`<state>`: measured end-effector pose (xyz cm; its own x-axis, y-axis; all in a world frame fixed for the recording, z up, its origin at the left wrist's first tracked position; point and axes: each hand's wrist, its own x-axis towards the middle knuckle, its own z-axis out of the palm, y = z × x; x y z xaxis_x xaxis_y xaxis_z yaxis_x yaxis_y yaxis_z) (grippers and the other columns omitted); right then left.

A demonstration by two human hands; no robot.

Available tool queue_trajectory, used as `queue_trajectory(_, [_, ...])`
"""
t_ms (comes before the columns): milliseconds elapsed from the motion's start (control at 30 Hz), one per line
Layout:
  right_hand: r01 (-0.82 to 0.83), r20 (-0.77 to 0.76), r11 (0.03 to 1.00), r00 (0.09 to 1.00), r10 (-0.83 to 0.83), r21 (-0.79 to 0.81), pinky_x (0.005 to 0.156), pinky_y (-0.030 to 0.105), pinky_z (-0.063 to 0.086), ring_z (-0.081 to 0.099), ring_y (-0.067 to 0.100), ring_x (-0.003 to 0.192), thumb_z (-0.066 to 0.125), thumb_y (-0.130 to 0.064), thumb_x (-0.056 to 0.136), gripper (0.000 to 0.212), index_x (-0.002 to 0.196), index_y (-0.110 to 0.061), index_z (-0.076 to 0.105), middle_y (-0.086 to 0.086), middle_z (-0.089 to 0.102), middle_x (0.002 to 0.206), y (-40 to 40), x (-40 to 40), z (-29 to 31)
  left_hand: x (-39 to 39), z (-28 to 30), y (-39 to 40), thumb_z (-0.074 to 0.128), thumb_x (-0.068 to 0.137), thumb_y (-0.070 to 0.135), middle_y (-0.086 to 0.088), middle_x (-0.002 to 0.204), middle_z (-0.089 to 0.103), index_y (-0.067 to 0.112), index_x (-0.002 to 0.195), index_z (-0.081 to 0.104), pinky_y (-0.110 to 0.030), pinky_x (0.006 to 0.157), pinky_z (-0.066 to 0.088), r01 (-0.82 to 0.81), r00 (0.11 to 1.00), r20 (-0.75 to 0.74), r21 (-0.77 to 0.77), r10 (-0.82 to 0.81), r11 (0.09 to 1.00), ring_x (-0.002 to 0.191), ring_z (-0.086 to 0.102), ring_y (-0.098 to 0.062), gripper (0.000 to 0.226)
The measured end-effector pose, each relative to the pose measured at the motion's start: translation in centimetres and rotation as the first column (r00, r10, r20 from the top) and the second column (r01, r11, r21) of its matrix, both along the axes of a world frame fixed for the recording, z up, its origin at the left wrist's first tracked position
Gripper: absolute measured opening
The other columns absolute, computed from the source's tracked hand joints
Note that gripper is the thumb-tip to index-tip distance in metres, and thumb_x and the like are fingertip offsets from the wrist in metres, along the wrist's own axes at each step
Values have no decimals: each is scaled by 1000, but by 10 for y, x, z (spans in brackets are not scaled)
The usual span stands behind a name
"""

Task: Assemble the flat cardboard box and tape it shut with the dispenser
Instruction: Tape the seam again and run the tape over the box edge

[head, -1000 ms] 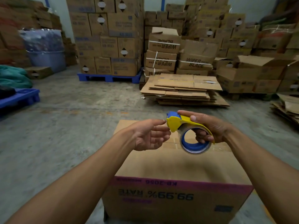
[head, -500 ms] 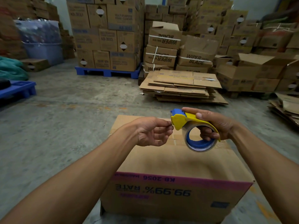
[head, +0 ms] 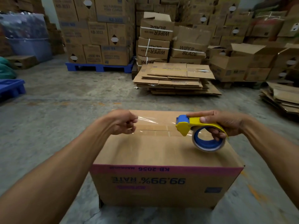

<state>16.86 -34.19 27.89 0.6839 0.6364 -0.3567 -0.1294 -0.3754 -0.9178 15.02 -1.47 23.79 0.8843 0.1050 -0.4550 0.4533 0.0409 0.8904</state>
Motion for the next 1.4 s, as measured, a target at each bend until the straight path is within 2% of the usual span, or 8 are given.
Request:
queue_trajectory(133, [55, 66, 993, 997, -48, -104, 39, 24, 49, 50, 14, 44, 68, -27, 82, 42, 123, -37, 66, 11, 67, 90, -4, -10, 11, 20, 0, -6, 53, 93, 8, -1, 68, 48, 13, 82, 53, -29, 59, 48, 50, 993, 89, 262, -75, 964, 54, 36, -10, 12])
queue_trajectory(233, [149, 116, 984, 984, -137, -101, 43, 25, 51, 53, 13, 47, 62, -23, 89, 40, 127, -35, 62, 12, 64, 97, -7, -15, 18, 54, 12, -34, 53, 94, 12, -3, 79, 48, 14, 95, 54, -30, 64, 44, 46, 963, 227, 395, -146, 918, 66, 40, -13, 3])
queue_trajectory(333, [306, 133, 950, 946, -296, -62, 45, 27, 51, 56, 14, 48, 65, -25, 89, 39, 126, -35, 63, 11, 67, 96, -20, -19, 16, 96, 22, -73, 54, 96, 18, -2, 85, 50, 19, 94, 55, -30, 66, 44, 75, 912, 313, 507, -264, 859, 75, 44, -14, 2])
queue_trajectory(633, [694, 17, 709, 713, -700, 125, 37, 25, 49, 56, 22, 35, 68, -17, 89, 36, 124, -21, 63, 19, 63, 70, -35, -31, -1, 188, 18, -194, 53, 95, 19, -5, 95, 51, 19, 98, 56, -29, 62, 41, 347, 766, 145, 727, -626, 593, 88, 47, -21, 4])
queue_trajectory(767, [760, -1, 636, 642, -767, 131, 39, 27, 51, 56, 24, 36, 69, -17, 88, 38, 125, -23, 62, 18, 64, 75, -33, -20, -4, 213, 6, -215, 53, 95, 22, -6, 98, 52, 18, 103, 60, -31, 68, 42, 418, 739, 55, 744, -672, 521, 90, 47, -22, 11])
queue_trajectory(933, [797, -37, 593, 600, -799, 115, 38, 29, 53, 58, 20, 35, 69, -16, 88, 41, 128, -24, 60, 15, 63, 72, -31, -9, -9, 229, -10, -229, 54, 96, 21, -2, 88, 51, 20, 94, 60, -30, 69, 43, 475, 738, 8, 704, -674, 528, 80, 45, -17, 6])
queue_trajectory(1167, [815, -62, 573, 578, -814, 80, 39, 30, 53, 59, 25, 37, 70, -18, 88, 44, 130, -26, 59, 25, 63, 104, -31, 1, -16, 240, -28, -240, 54, 96, 18, -2, 80, 48, 20, 90, 59, -24, 58, 38, 508, 736, -13, 672, -677, 539, 69, 41, -14, 8])
queue_trajectory(1400, [808, -76, 587, 589, -805, 48, 43, 33, 54, 62, 30, 41, 71, -20, 87, 45, 129, -28, 59, 25, 62, 109, -30, 5, -20, 238, -37, -238, 53, 97, 17, -1, 74, 49, 17, 99, 59, -22, 48, 28, 509, 705, 8, 690, -709, 514, 58, 39, -11, 6])
